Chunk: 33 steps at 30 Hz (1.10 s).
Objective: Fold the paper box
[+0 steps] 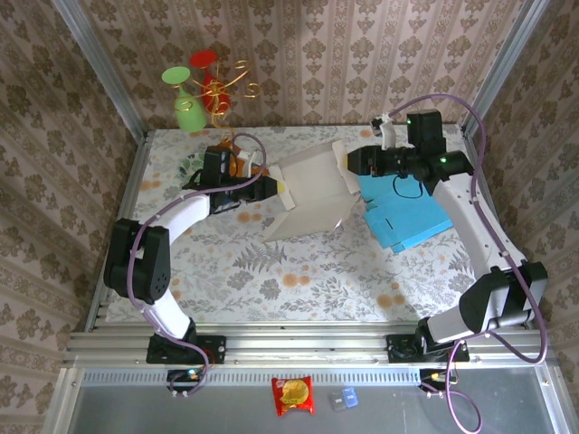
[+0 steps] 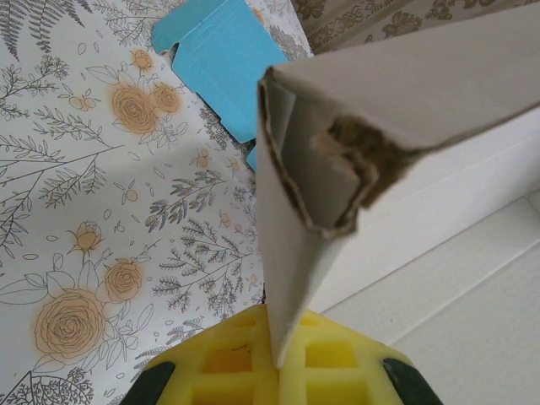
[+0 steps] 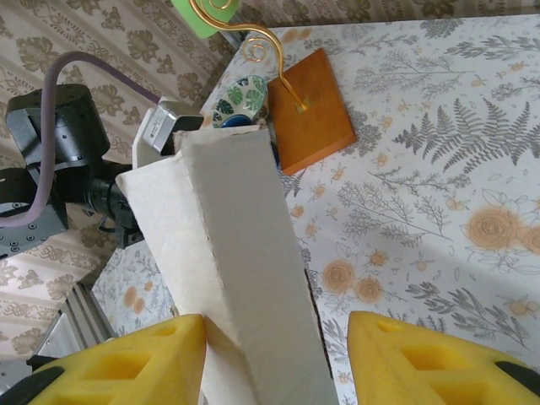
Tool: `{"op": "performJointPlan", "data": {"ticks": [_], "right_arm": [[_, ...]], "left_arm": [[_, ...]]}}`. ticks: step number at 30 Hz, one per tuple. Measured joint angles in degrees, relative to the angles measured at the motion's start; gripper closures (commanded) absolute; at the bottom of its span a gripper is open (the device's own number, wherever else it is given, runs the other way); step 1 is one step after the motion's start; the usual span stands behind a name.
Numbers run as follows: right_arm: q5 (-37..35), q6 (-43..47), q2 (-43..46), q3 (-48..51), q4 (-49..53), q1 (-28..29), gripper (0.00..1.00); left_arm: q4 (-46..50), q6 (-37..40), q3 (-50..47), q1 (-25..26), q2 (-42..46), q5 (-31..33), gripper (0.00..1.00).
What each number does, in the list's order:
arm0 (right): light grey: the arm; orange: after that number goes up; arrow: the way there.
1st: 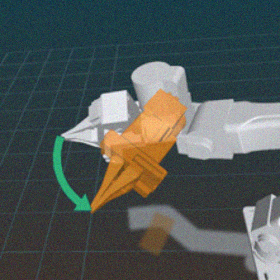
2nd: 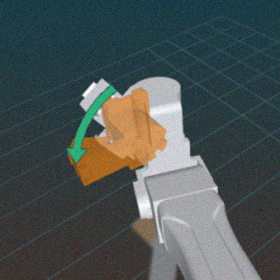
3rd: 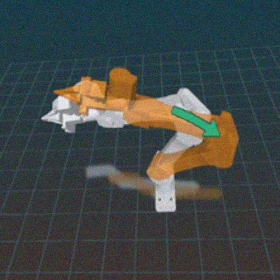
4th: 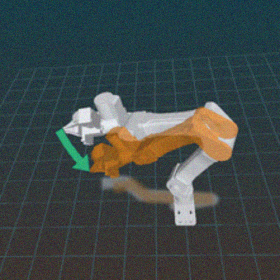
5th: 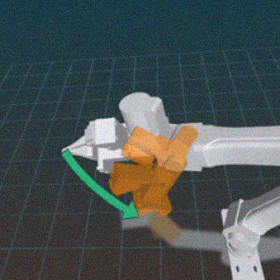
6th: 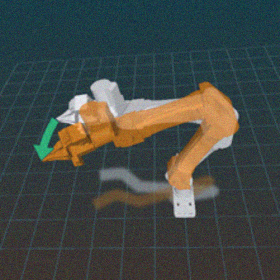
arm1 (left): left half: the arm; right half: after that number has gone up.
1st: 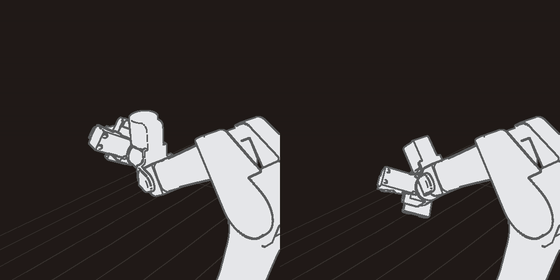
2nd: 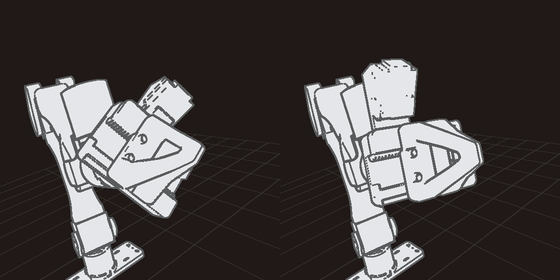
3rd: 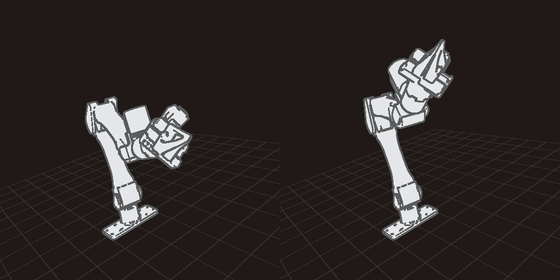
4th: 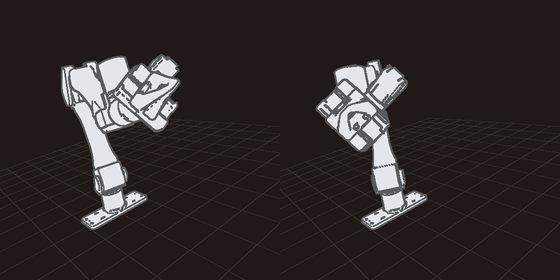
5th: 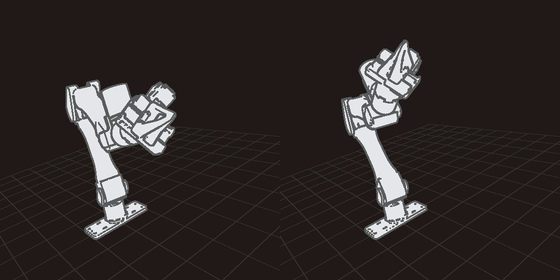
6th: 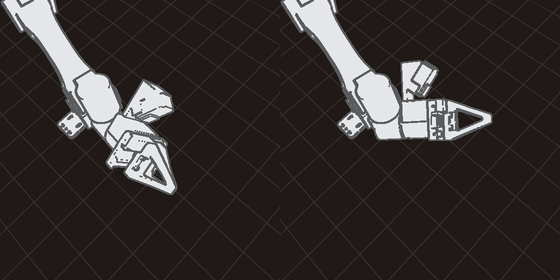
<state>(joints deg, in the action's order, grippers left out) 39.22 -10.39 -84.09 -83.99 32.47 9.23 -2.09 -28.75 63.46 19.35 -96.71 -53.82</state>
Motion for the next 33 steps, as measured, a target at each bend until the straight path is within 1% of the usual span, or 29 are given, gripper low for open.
{"op": "performJointPlan", "data": {"ticks": [3, 7, 10, 12, 19, 21, 25, 30, 33], "right_arm": [[-1.5, 1.1, -0.9, -1.5, 0.8, 1.6, 0.54], [-6.5, 2.8, -1.5, -2.8, 2.1, 3.5, 0.54], [-11.6, 4.5, -1.7, -3.7, 3.7, 5.3, 0.54], [-15.1, 5.6, -1.9, -4.4, 4.7, 6.6, 0.57], [-27.2, 8.5, -3.7, -7.5, 8.2, 10.9, 0.63], [-31.7, 9.0, -4.5, -8.5, 9.0, 12.4, 0.65], [-40.5, 9.9, -6.1, -8.9, 10.1, 15.2, 0.74], [-52.0, 10.4, -8.3, -9.7, 12.2, 18.4, 0.87], [-57.6, 10.0, -10.1, -11.7, 13.8, 19.4, 0.91]], "left_arm": [[0.0, 0.0, 0.0, 0.0, 0.0, 0.0, 1.00], [0.0, 0.0, 0.0, 0.0, 0.0, 0.0, 1.00], [0.0, 0.0, 0.0, 0.0, 0.0, 0.0, 1.00], [0.2, 0.0, 0.0, 0.0, 0.0, 0.0, 1.00], [0.7, 0.1, 0.0, 0.0, 0.0, 0.3, 1.00], [1.2, 0.3, 0.0, 0.1, 0.0, 0.6, 1.00], [3.6, 1.4, 0.6, 0.4, 0.0, 2.1, 1.00], [8.2, 3.5, 2.5, 1.3, 0.0, 6.0, 1.00], [10.5, 4.6, 4.1, 2.4, 0.0, 8.0, 1.00]]}}
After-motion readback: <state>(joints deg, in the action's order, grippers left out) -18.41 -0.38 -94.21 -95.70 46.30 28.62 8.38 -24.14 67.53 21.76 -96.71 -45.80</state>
